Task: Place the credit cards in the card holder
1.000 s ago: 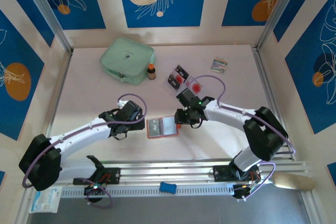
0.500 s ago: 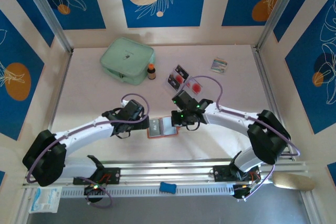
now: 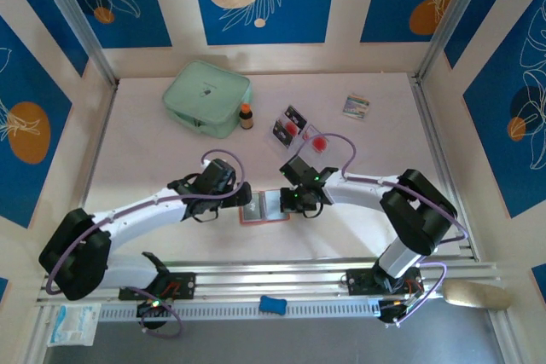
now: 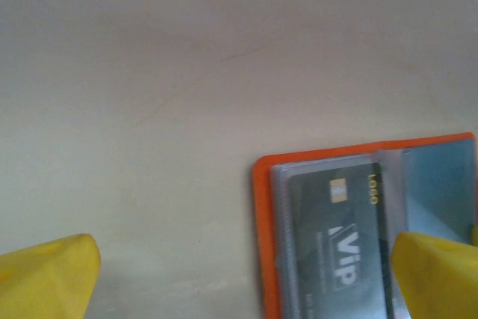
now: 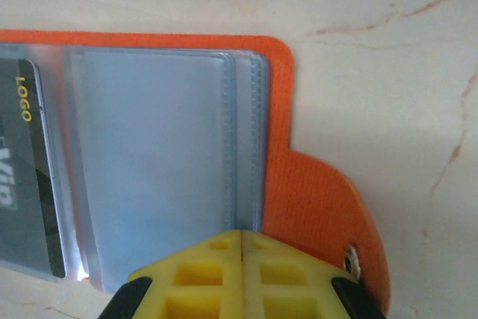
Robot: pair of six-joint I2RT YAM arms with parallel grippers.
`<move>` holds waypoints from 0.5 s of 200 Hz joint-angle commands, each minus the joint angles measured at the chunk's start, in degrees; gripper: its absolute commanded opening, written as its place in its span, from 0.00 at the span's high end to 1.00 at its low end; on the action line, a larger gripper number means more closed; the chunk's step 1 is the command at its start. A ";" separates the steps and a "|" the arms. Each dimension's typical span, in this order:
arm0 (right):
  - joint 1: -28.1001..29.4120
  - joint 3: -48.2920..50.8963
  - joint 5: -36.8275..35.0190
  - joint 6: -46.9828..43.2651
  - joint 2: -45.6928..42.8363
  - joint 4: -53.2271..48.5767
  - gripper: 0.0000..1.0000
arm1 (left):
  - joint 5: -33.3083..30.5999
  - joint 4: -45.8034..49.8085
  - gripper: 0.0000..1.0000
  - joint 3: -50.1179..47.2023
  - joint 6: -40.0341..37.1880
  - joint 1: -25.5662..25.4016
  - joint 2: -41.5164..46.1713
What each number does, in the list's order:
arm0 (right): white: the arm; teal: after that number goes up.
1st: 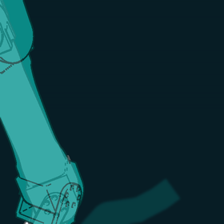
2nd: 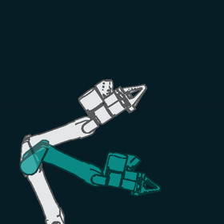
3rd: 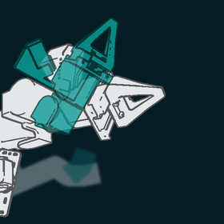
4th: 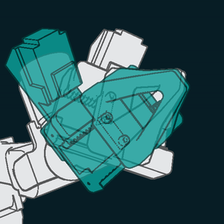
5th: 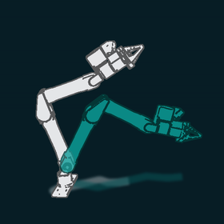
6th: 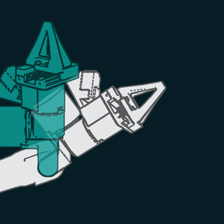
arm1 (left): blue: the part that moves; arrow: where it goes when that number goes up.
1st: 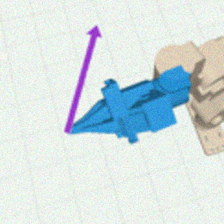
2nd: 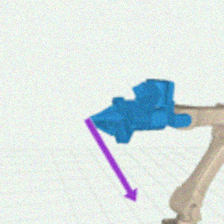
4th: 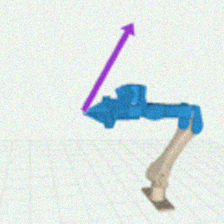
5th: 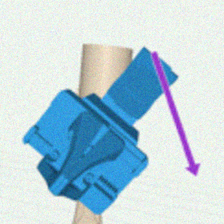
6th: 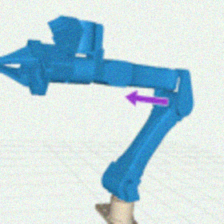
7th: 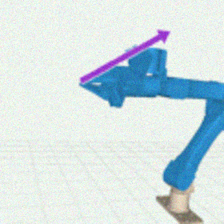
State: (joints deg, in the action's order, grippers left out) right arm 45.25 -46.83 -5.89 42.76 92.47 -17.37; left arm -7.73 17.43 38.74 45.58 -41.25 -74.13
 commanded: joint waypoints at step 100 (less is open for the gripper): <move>0.08 4.97 0.79 2.34 1.09 0.58 1.00 | 6.84 -12.71 0.00 -2.71 5.65 0.35 -4.22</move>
State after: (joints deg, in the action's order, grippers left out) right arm 45.15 -44.51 -5.02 44.18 91.61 -13.21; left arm -2.68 8.10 37.04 49.50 -41.25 -77.34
